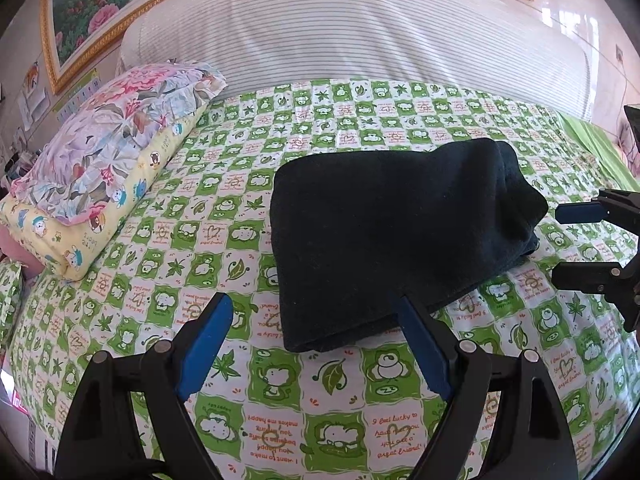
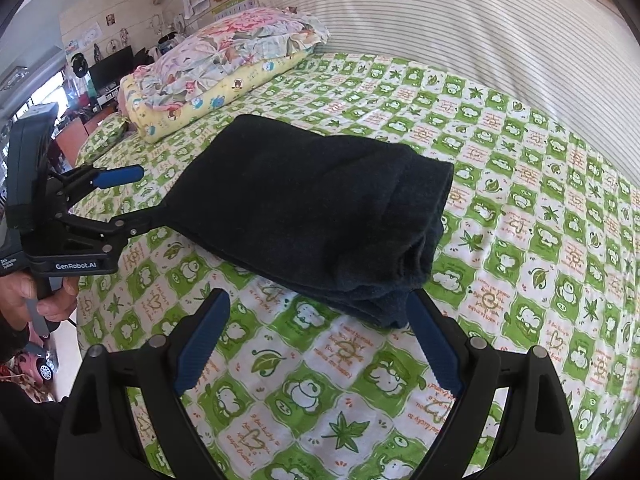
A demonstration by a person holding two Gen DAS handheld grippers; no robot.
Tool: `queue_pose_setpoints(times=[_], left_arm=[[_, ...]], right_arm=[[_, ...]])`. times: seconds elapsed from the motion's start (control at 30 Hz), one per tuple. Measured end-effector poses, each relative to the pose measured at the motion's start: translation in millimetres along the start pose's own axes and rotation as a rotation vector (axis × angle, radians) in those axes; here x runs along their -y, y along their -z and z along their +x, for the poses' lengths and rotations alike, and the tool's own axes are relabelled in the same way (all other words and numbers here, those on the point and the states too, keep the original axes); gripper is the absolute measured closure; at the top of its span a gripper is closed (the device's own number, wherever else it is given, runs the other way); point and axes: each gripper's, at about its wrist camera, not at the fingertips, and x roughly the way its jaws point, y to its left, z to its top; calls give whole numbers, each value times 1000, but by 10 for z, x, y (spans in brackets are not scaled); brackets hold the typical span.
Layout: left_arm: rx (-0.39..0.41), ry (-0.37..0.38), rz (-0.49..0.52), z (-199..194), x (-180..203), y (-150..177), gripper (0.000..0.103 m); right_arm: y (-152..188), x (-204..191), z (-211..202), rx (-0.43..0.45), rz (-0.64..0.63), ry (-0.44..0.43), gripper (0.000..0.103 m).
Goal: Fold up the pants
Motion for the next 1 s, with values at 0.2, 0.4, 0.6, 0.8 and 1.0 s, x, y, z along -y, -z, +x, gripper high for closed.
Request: queue_pose_setpoints(times=[0.2,0.4,0.6,0.8,1.0], left_arm=[[-7,0,-1,32,3,13,18],[1,-4,-2,43,-3,13,18],[14,-17,-10,69,-31,-16,19],[10,-12,-15,104,-53,-49,19],[10,-10,-8,109,-46,-57,19]], right_arm=[[-19,-25,41,3,-5,-4,13],[-35,-38,64,8,-3,-13,13],[-40,-37,67,14,-1,-17,13],[-44,-32,68,14,1,-17,13],[-48,-27,69,17,6,-21,13]])
